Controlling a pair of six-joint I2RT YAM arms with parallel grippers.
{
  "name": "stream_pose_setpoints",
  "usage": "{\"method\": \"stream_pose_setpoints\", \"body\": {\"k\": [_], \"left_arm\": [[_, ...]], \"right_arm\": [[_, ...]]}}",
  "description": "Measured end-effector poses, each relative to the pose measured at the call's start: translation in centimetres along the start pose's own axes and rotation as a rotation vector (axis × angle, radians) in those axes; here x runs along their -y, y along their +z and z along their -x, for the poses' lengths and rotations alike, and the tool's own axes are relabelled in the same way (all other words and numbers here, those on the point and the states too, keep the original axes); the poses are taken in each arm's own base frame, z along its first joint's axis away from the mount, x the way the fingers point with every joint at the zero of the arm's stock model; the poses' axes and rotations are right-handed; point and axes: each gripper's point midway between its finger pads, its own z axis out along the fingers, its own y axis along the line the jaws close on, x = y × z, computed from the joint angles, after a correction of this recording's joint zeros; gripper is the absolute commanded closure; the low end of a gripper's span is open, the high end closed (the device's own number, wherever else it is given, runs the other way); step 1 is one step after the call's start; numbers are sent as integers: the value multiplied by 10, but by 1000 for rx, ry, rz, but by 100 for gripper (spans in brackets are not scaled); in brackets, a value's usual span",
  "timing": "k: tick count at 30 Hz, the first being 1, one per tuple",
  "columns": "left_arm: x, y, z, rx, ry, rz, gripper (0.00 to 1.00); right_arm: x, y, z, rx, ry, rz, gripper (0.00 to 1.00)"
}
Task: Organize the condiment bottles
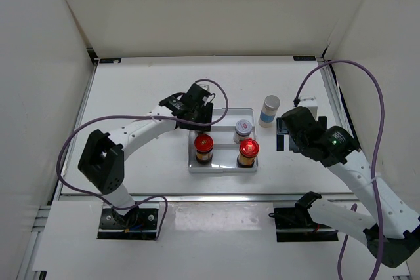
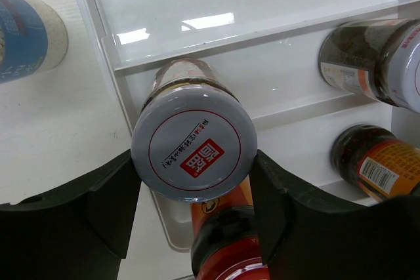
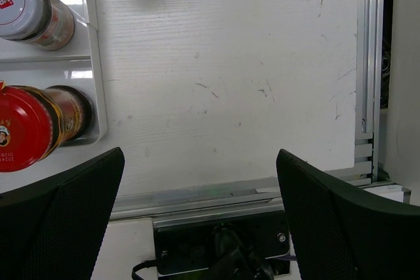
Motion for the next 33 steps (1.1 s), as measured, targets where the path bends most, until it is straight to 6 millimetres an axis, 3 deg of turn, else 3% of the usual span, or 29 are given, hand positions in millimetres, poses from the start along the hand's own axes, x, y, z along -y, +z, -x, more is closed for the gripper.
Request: {"method": "stream_pose_setpoints", "body": {"k": [5, 15, 16, 21, 25, 28, 30, 33], "left_arm": [[-2, 2, -2, -6, -8, 4, 63], [-3, 22, -15, -49, -9, 18, 19], [-2, 23, -13, -44, -11, 15, 0], [1, 18, -8, -50, 5, 10, 0], [13, -13, 30, 15, 35, -25, 0], [17, -53, 67, 137, 64, -64, 0], [6, -87, 83, 230, 91, -46, 0], [-33, -129, 95, 358, 87, 49, 0]], "right_arm": [[0, 0, 0, 0, 0, 0, 0], [-1, 1, 0, -6, -4, -3, 0], [-1, 1, 0, -6, -4, -3, 0], [-1, 6, -1, -29, -3, -17, 0], [-8, 12, 14, -64, 8, -22, 0], [-22, 18, 40, -58, 20, 8, 0], [-31, 28, 62, -61, 37, 31, 0], [-44, 54, 92, -99, 71, 75, 0]]}}
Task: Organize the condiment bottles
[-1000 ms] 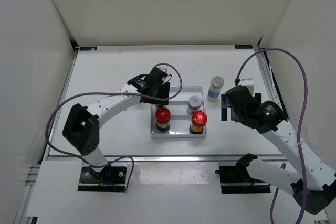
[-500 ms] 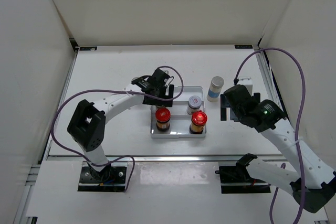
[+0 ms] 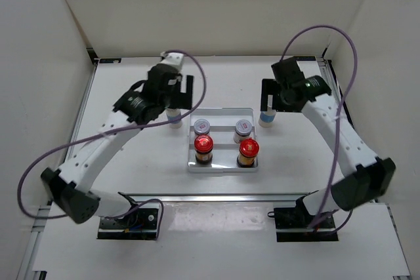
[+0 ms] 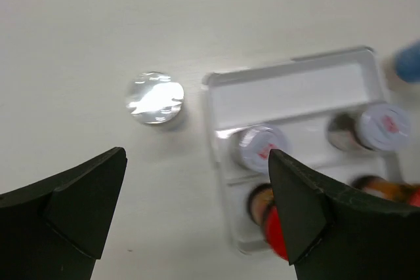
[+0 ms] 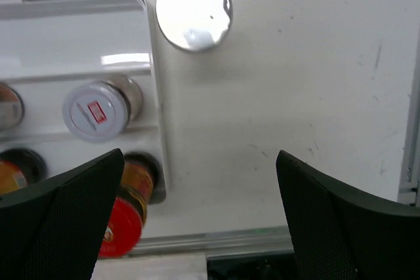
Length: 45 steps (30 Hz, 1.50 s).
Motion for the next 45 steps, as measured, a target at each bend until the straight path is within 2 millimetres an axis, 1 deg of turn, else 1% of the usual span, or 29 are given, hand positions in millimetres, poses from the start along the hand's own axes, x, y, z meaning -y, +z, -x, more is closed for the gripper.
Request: {"method": "stream_pose_setpoints", "body": {"k": [1, 2, 3, 4, 5, 7, 8, 9, 10, 12, 13, 15, 16, 19, 20, 22, 23, 25, 26, 28, 30, 31, 33, 37, 39, 40, 42, 45], "left_arm": [[-18, -7, 1, 30, -10, 51, 0], [-38, -12, -2, 56, -20, 114, 0], [-57, -16, -12, 61, -26, 180, 0], [-70, -16, -24, 65, -29, 222, 0], [-78, -15, -38, 65, -27, 250, 0], [-93, -9, -75, 21, -7, 298, 0], [-98, -6, -90, -10, 8, 319, 0], [-103, -3, -99, -31, 17, 342, 0], [-107, -1, -102, -41, 20, 359, 0], [-111, 3, -99, -31, 11, 376, 0], [-111, 4, -97, -22, 5, 379, 0], [-110, 6, -92, -8, -1, 377, 0], [-110, 7, -90, -5, -2, 377, 0], [-109, 9, -89, -2, -3, 377, 0], [-109, 10, -89, -2, -3, 377, 0], [-109, 10, -89, 0, -5, 377, 0], [-109, 10, -89, 0, -4, 377, 0], [-109, 10, -89, 0, -4, 377, 0], [-109, 10, -89, 0, -4, 377, 0], [-109, 10, -89, 0, -4, 377, 0], [-109, 10, -89, 0, -5, 376, 0], [-109, 10, -89, 0, -4, 377, 0], [-109, 10, -89, 0, -4, 377, 0], [-109, 10, -89, 0, -4, 377, 0], [-109, 10, -89, -1, -4, 377, 0], [-109, 10, -89, -1, -4, 377, 0], [-109, 10, -89, -1, -4, 377, 0], [-109, 10, -89, -1, -4, 377, 0]], "right_arm": [[-3, 9, 7, -14, 11, 12, 0], [-6, 21, 13, -33, 19, 26, 0], [-8, 30, 17, -50, 25, 35, 0], [-11, 41, 21, -71, 26, 43, 0], [-12, 51, 22, -92, 28, 47, 0], [-14, 68, 25, -131, 30, 56, 0], [-15, 76, 26, -148, 28, 61, 0], [-17, 82, 28, -160, 27, 66, 0], [-18, 89, 30, -171, 28, 70, 0], [-19, 100, 32, -187, 33, 75, 0], [-20, 106, 33, -193, 34, 76, 6], [-21, 117, 32, -212, 34, 75, 11], [-21, 123, 31, -224, 37, 74, 22], [-20, 134, 24, -258, 43, 67, 35], [-20, 136, 23, -264, 44, 67, 47], [-19, 137, 23, -266, 60, 68, 59], [-20, 137, 23, -266, 63, 71, 68], [-20, 136, 24, -264, 65, 72, 75], [-20, 135, 24, -261, 66, 73, 80], [-21, 129, 27, -245, 64, 74, 84], [-21, 116, 34, -207, 59, 72, 87], [-22, 108, 38, -181, 53, 70, 87], [-26, 86, 49, -115, 37, 77, 87], [-49, 43, 71, 7, 4, 147, 87], [-62, 32, 77, 42, -13, 183, 89], [-69, 29, 79, 53, -21, 201, 90], [-80, 32, 76, 46, -38, 222, 90], [-95, 48, 64, -4, -69, 228, 90]]}}
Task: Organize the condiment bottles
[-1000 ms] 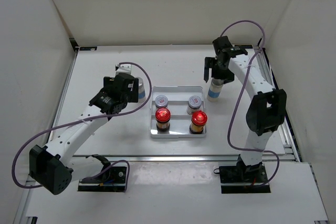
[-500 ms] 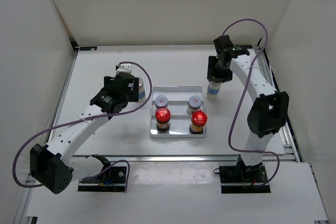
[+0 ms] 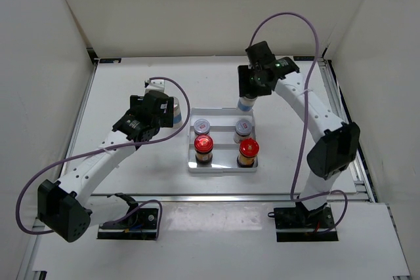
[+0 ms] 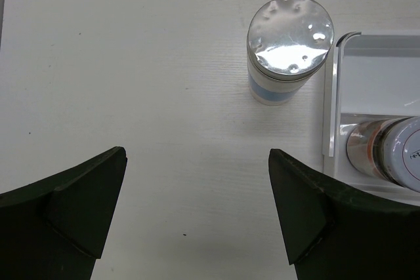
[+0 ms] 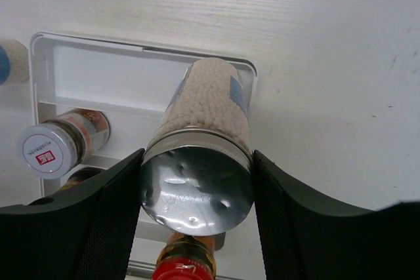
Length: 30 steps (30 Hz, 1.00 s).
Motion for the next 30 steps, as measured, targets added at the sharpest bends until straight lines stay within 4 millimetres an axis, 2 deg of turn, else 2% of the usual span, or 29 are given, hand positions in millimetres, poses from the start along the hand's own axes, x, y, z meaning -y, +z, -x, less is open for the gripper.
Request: {"method": "stream_pose_setpoints", "body": {"k": [5, 10, 12, 13, 14, 16, 20, 23, 25, 27, 30], "left_arm": [[0, 0, 0, 0, 0, 0, 0], [0, 0, 0, 0, -1, 0, 0], [0, 0, 0, 0, 0, 0, 0], [0, 0, 0, 0, -1, 0, 0], [0, 0, 0, 0, 0, 0, 0], [0, 0, 0, 0, -1, 0, 0], [0, 0, 0, 1, 0, -1, 0], [0, 0, 0, 1, 0, -1, 0], [1, 1, 0, -2, 1, 0, 0], [2, 3, -2, -8, 5, 0, 0], [4, 4, -4, -16, 9, -6, 0]], "right_arm": [[-12, 36, -23, -93, -26, -3, 90], [-16, 57, -48, -167, -32, -11, 90], [-15, 62, -52, -176, -29, -14, 57], [-15, 66, -54, -180, -27, -15, 45], [-16, 68, -53, -176, -24, -14, 25], [-16, 69, -51, -167, -8, -13, 1], [-11, 68, -51, -160, -5, -51, 1], [-4, 55, -50, -144, -17, -95, 1], [6, 31, -46, -111, -35, -147, 1], [13, -6, -39, -30, -41, -165, 1], [39, -67, -45, 79, -35, -212, 1]]}}
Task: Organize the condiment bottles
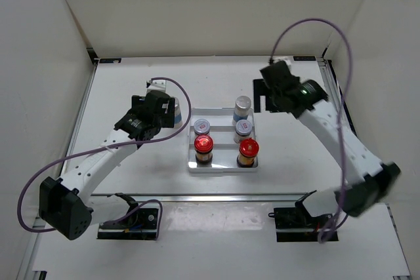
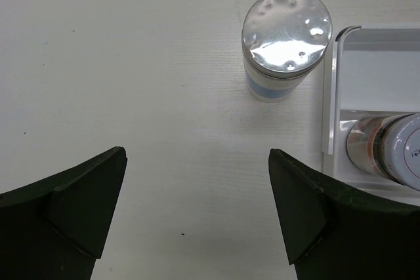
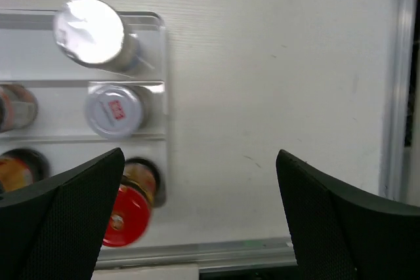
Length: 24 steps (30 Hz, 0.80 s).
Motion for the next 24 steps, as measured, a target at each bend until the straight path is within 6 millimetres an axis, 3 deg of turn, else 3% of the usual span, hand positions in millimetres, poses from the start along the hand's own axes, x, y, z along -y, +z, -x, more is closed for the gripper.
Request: {"method": "stream_pose_setpoints", "body": {"k": [2, 5, 9, 11, 20, 24], "left_arm": [[2, 0, -1, -4, 1, -12, 0], [7, 0, -2, -10, 0, -38, 0], [16, 1, 5, -25, -13, -94, 0], [24, 6, 12, -36, -35, -131, 0], [47, 45, 34, -113, -121, -213, 0], [51, 70, 31, -166, -139, -224, 0]], "right_arm": [[32, -24, -13, 46, 32, -49, 1], [74, -34, -52, 13, 56, -165, 1], [95, -22, -115, -110, 43, -263, 1], [102, -22, -134, -164, 33, -295, 1], [108, -24, -132, -139, 79, -336, 1], [107, -22, -133, -152, 74, -337, 1]]}}
